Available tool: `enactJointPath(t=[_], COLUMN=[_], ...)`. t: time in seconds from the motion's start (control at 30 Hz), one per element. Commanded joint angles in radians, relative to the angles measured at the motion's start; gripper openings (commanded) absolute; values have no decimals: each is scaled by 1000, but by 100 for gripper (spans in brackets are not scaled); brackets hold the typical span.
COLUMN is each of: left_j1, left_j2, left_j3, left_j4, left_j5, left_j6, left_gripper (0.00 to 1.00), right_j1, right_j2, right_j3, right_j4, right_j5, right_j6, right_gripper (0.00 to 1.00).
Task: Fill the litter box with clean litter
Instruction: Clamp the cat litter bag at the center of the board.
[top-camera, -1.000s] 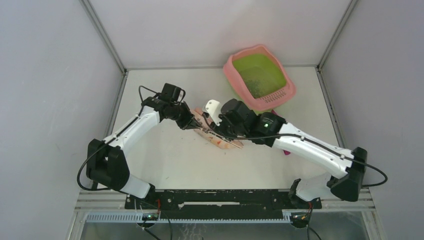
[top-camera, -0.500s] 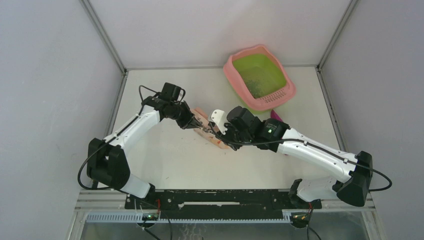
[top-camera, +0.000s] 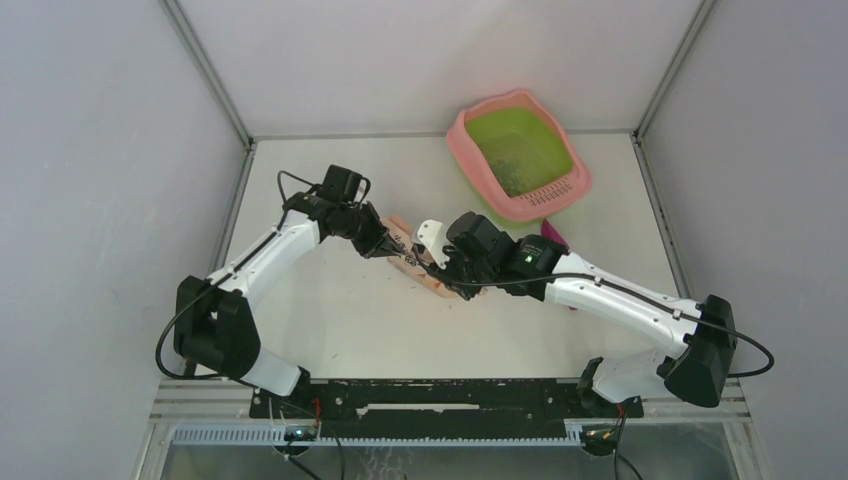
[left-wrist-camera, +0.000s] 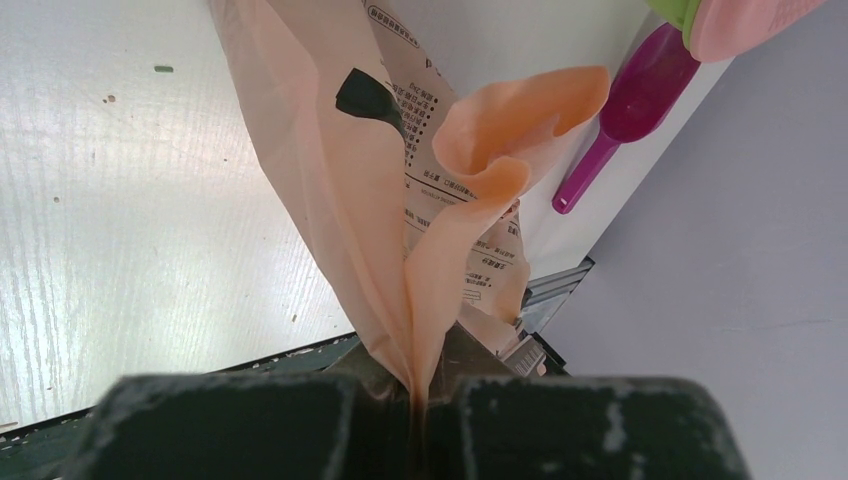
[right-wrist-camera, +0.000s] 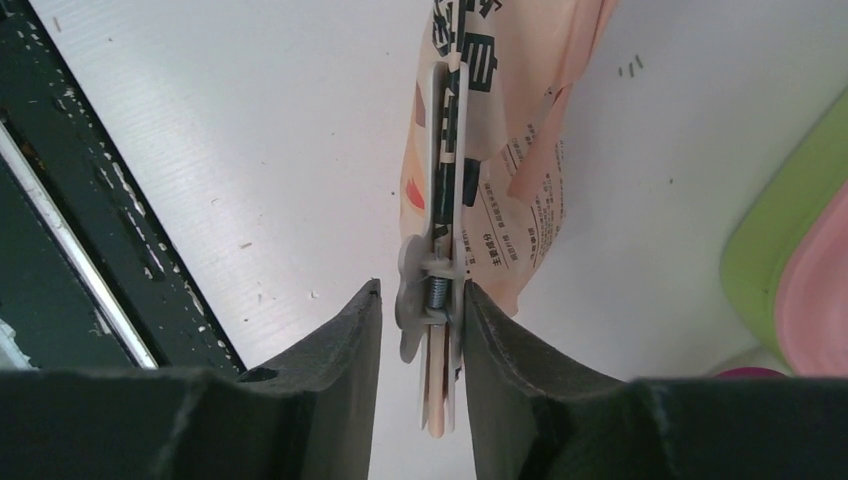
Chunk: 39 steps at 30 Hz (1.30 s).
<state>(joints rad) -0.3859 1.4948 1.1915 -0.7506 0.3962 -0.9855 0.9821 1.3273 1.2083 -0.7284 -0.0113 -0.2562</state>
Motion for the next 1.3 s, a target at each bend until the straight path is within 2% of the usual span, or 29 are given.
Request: enactJointPath(t=[0.0,0.07,0.13,0.23,0.37,1.17,1.2,1.27], left_j1=[10,10,10,10,10,11,10,10], left_j2=[-12,-12,-11,-10,-9,-1,-2,-1], left_j3=[79,76,78,79,82,109,108,107], left_j4=[34,37,37,40,42,50,50,52], left_j5=[17,19,20,24,28,61,63,63], left_j6=[23,22,22,21,20,7,7,7], left_gripper=[0,0,0,0,0,0,0,0], right_j1=[-9,-14,-18,-20,-22,17,17,18], right_j2=[4,0,-4,-12,-7,96,102,113], right_j3=[9,8,8,8,8,26,28,34], right_j4=[45,51,55,60,67,68,65,54], right_j5=[35,27,29,24,26,114,122,134], right_j6=[15,17,18,17,10,-7,-4,-2], right_gripper=[38,24,15,7,1,0,4,23])
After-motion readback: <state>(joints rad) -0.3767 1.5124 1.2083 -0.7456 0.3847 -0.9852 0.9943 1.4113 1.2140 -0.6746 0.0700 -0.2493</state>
